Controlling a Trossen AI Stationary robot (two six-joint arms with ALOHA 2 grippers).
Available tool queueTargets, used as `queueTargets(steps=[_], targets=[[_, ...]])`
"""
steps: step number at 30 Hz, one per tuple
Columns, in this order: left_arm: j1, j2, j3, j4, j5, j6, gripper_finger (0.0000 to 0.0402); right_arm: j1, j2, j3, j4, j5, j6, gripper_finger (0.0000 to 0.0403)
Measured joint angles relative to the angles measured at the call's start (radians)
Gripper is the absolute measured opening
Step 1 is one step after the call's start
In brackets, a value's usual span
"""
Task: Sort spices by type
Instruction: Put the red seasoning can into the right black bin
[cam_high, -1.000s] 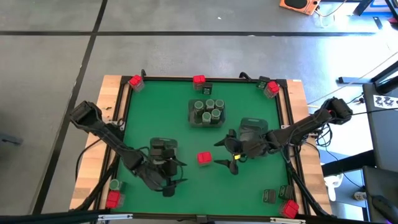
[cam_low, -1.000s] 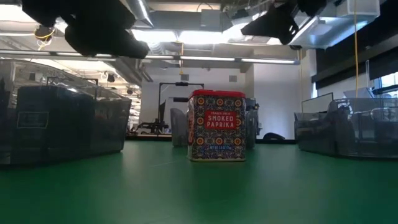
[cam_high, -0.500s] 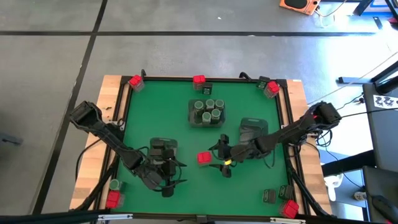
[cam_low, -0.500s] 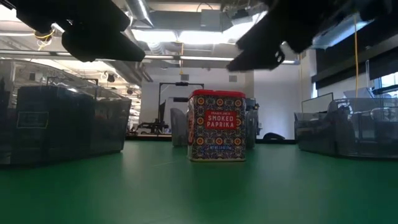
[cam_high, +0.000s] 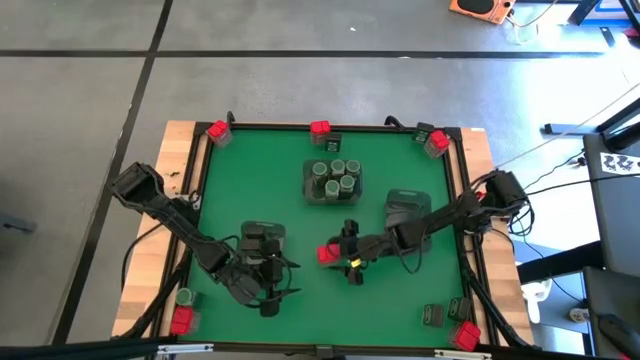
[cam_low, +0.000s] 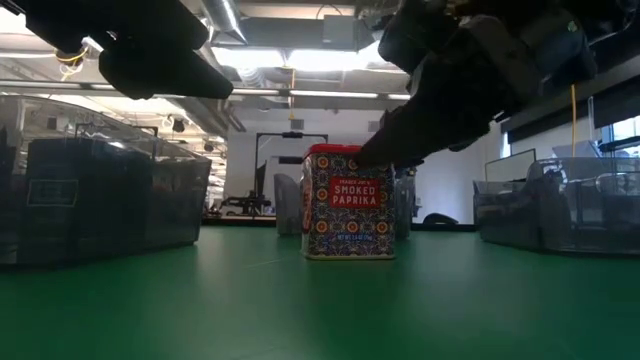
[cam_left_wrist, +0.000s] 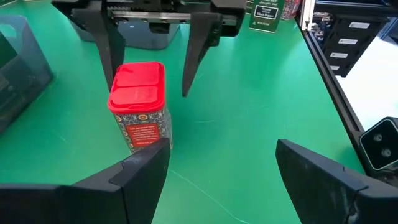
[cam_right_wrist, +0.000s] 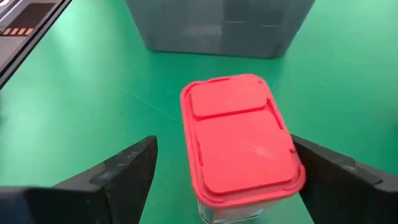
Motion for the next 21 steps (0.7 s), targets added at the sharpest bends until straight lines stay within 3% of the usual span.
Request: queueTargets(steps=[4, 11, 17, 21], targets=[[0.0, 0.0, 0.0, 0.0, 0.0, 0.002, 0.029, 0.0, 0.003, 0.0, 0.004, -0.001, -0.003, 0.032], [0.0, 0.0, 0.0, -0.002, 0.0, 0.004, 0.029, -0.003, 0.003, 0.0, -0.015, 0.0, -0.022, 0.0217], [0.0, 0.0, 0.0, -0.001, 0.0, 0.0, 0.029, 0.008, -0.028, 0.002, -0.046, 0.001, -0.026, 0.0217], [0.0, 0.0, 0.0, -0.001, 0.0, -0.001, 0.029, 0.044, -0.132, 0.024, -0.157, 0.078, -0.023, 0.0217]])
